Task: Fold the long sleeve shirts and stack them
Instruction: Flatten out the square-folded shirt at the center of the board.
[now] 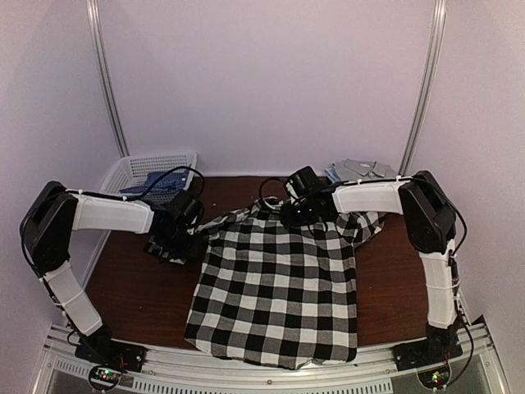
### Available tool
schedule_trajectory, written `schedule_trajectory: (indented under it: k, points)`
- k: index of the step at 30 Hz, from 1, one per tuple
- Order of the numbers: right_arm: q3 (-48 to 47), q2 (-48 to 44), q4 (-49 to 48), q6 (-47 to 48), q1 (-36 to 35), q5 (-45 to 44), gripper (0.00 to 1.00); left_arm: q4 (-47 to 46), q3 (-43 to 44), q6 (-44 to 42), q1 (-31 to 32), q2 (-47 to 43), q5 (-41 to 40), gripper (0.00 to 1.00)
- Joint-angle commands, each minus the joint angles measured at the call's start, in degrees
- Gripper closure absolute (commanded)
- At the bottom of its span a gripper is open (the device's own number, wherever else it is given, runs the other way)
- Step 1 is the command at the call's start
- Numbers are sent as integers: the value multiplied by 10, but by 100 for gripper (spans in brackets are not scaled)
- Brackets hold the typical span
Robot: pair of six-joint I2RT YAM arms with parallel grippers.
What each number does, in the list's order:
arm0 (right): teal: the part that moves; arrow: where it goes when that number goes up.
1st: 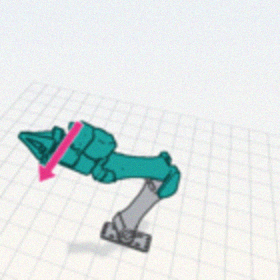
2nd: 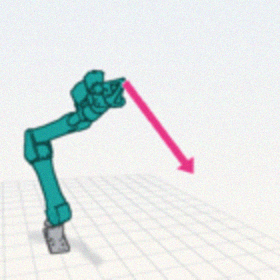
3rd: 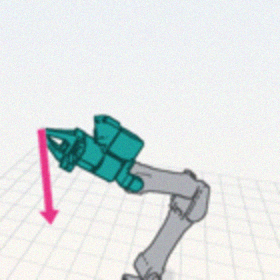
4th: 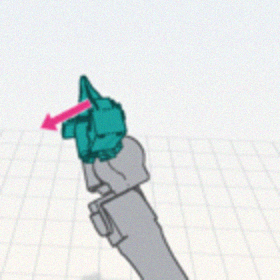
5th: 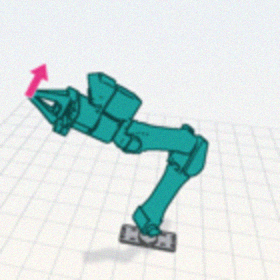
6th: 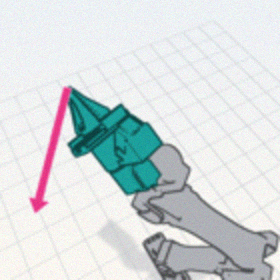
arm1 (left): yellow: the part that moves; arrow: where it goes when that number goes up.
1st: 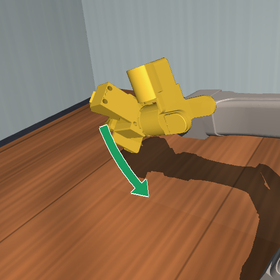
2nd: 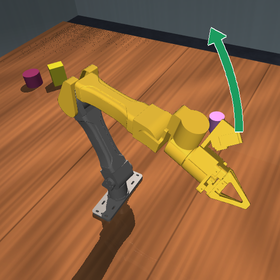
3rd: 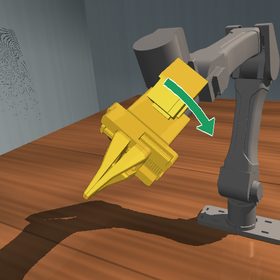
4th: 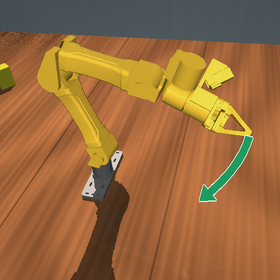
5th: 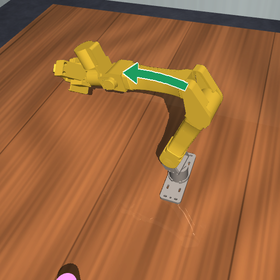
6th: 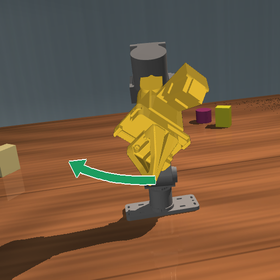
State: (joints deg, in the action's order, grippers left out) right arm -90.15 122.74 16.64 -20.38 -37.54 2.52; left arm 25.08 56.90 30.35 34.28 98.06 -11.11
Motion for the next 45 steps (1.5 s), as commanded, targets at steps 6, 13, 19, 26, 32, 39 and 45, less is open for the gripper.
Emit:
schedule_trajectory:
  k: [6,13,19,26,32,39,45]
  points:
    - [-101,73,21,20,30,-1,49,79,69,-10,-2,-59,-1,100]
    - [-185,135,43,31,45,-2,49,155,80,4,-2,-132,52,100]
    - [-269,184,59,34,58,-2,49,152,112,8,-47,-114,104,100]
    - [-316,188,72,45,63,1,44,92,163,2,-169,-11,196,100]
    - [-262,129,61,64,61,-4,35,80,206,0,-186,57,182,100]
    - [-139,58,29,75,34,-2,41,80,231,-3,-195,88,166,100]
    - [-123,73,17,69,24,17,53,81,237,-7,-197,92,167,100]
